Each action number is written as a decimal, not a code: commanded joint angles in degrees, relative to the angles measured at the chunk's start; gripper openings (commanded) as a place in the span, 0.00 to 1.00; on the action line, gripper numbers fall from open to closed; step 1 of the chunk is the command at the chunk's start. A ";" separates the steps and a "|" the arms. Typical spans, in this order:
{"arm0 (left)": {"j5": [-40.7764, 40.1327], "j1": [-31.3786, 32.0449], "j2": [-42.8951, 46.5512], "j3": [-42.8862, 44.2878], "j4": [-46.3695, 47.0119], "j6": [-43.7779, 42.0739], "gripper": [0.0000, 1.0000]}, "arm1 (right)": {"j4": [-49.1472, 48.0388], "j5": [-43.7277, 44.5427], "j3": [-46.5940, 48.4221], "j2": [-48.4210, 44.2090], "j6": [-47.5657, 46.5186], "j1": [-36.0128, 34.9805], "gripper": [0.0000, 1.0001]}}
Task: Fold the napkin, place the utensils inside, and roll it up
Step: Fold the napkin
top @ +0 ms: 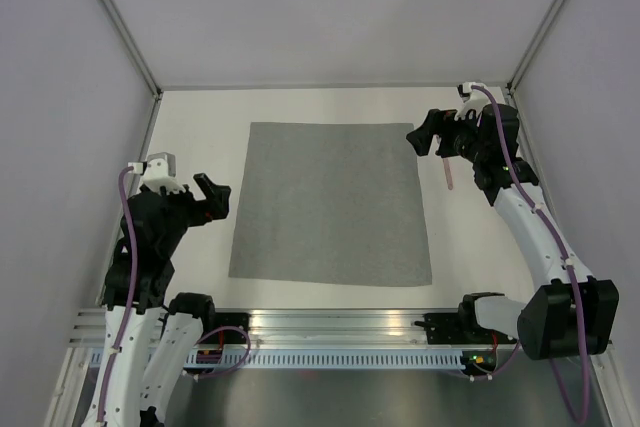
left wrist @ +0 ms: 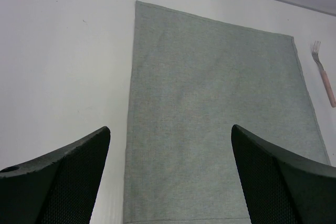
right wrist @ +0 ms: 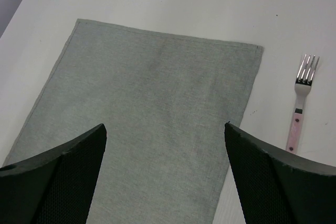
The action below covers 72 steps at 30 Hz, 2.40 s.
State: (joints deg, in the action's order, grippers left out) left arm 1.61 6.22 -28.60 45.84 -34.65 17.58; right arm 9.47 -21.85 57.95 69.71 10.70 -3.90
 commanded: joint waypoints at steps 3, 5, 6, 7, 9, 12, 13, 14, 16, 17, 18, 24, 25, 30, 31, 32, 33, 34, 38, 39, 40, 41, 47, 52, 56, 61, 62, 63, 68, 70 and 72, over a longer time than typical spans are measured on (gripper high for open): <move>1.38 -0.24 0.74 -0.23 -1.03 1.31 1.00 | -0.60 -0.65 0.32 -2.03 -0.86 0.03 0.98; 1.29 -0.24 1.00 -0.23 -0.86 1.31 1.00 | -0.86 -2.75 -0.29 -2.21 -1.99 -0.14 0.98; 1.29 -0.24 1.00 -0.23 -0.85 1.31 1.00 | -0.95 -3.20 -0.38 -2.13 -2.26 -0.32 0.98; 1.29 -0.24 1.00 -0.23 -0.94 1.31 1.00 | -0.95 -3.46 -0.39 -1.86 -2.52 -1.10 0.97; 1.38 -0.24 0.83 -0.23 -0.59 1.31 1.00 | -0.51 -1.90 0.58 -0.46 -3.66 -3.12 0.92; 0.95 -0.24 -0.31 0.73 0.20 0.87 1.00 | 1.06 2.40 2.60 2.88 -5.33 -10.32 0.84; -0.54 -0.24 -0.84 1.69 0.03 0.79 1.00 | 1.68 3.90 3.30 4.10 -6.12 -15.56 0.82; -0.90 -0.24 -1.63 4.92 -0.50 0.96 1.00 | 2.21 5.57 4.96 6.73 -7.17 -18.57 0.79; -1.34 -0.24 -3.91 11.68 -1.81 1.75 1.00 | 3.79 11.52 8.03 9.90 -10.16 -28.03 0.73; -1.34 -0.24 -4.62 13.99 -2.26 1.93 1.00 | 4.41 13.30 9.10 13.31 -12.00 -31.22 0.71; -1.34 -0.24 -6.10 16.27 -2.87 2.10 1.00 | 5.37 15.67 10.32 15.26 -13.50 -34.04 0.67; -4.59 -0.24 -12.70 29.55 -7.70 3.15 1.00 | 4.94 19.99 19.37 30.01 -13.25 -52.76 0.58; -5.12 -0.24 -13.14 30.35 -7.71 3.25 1.00 | 4.68 20.52 20.35 31.70 -13.51 -54.27 0.57; -6.35 -0.24 -15.17 35.09 -10.87 4.21 1.00 | 4.50 21.41 26.85 41.89 -14.39 -63.05 0.52; -6.44 -0.24 -15.69 36.67 -11.48 4.39 1.00 | 4.41 21.32 28.51 44.52 -14.30 -63.94 0.52; -6.44 -0.24 -15.87 37.38 -12.36 4.48 1.00 | 4.24 21.32 29.14 45.59 -14.30 -64.73 0.51; -6.44 -0.24 -15.96 37.82 -12.72 4.56 1.00 | 3.80 21.41 29.58 46.56 -14.30 -66.13 0.51; -6.70 -0.24 -16.05 38.52 -12.98 4.39 1.00 | 3.62 21.49 30.46 48.13 -14.39 -66.76 0.51; -8.11 -0.24 -16.22 39.06 -14.03 3.86 1.00 | 2.66 22.99 33.01 51.83 -14.74 -68.78 0.51; -8.20 -0.24 -16.40 38.97 -14.04 3.95 1.00 | 2.83 22.99 33.71 52.54 -14.57 -68.87 0.51; -8.11 -0.24 -16.57 38.97 -14.12 4.04 1.00 | 2.92 23.16 35.02 53.76 -14.57 -69.22 0.51; -8.02 -0.24 -16.75 38.80 -14.13 4.04 1.00 | 3.00 23.16 35.64 54.30 -14.39 -69.48 0.52; -7.85 -0.24 -17.54 37.65 -14.13 4.30 1.00 | 2.83 24.92 39.25 57.20 -14.65 -71.07 0.55; -7.76 -0.24 -17.46 36.95 -14.21 4.30 1.00 | 3.71 24.92 42.24 59.83 -13.69 -71.25 0.55; -7.41 -0.24 -17.37 36.86 -14.21 4.30 1.00 | 4.41 24.57 43.12 60.45 -12.81 -71.68 0.56; -6.97 -0.24 -17.37 36.07 -14.21 4.30 1.00 | 4.76 24.66 43.47 61.77 -12.19 -71.86 0.56; -6.97 -0.24 -17.28 35.90 -14.21 4.39 1.00 | 4.94 24.57 43.47 61.95 -12.19 -71.95 0.56; -6.97 -0.24 -17.19 35.55 -14.13 4.39 1.00 | 4.94 24.57 43.47 62.38 -12.11 -71.95 0.56; -6.88 -0.24 -16.93 34.75 -14.13 4.39 1.00 | 4.94 24.83 43.65 63.44 -11.93 -71.95 0.56; -7.05 -0.24 -16.67 34.49 -14.13 4.21 1.00 | 5.03 25.01 43.47 63.62 -12.10 -71.95 0.56; -7.32 -0.24 -16.66 34.31 -14.13 4.13 1.00 | 4.85 25.18 43.21 63.71 -12.11 -71.95 0.56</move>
State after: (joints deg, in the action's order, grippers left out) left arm -5.93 6.17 -45.80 80.49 -47.92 19.55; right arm 13.54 1.41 99.53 132.07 -1.76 -75.44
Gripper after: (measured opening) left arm 0.994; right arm 0.563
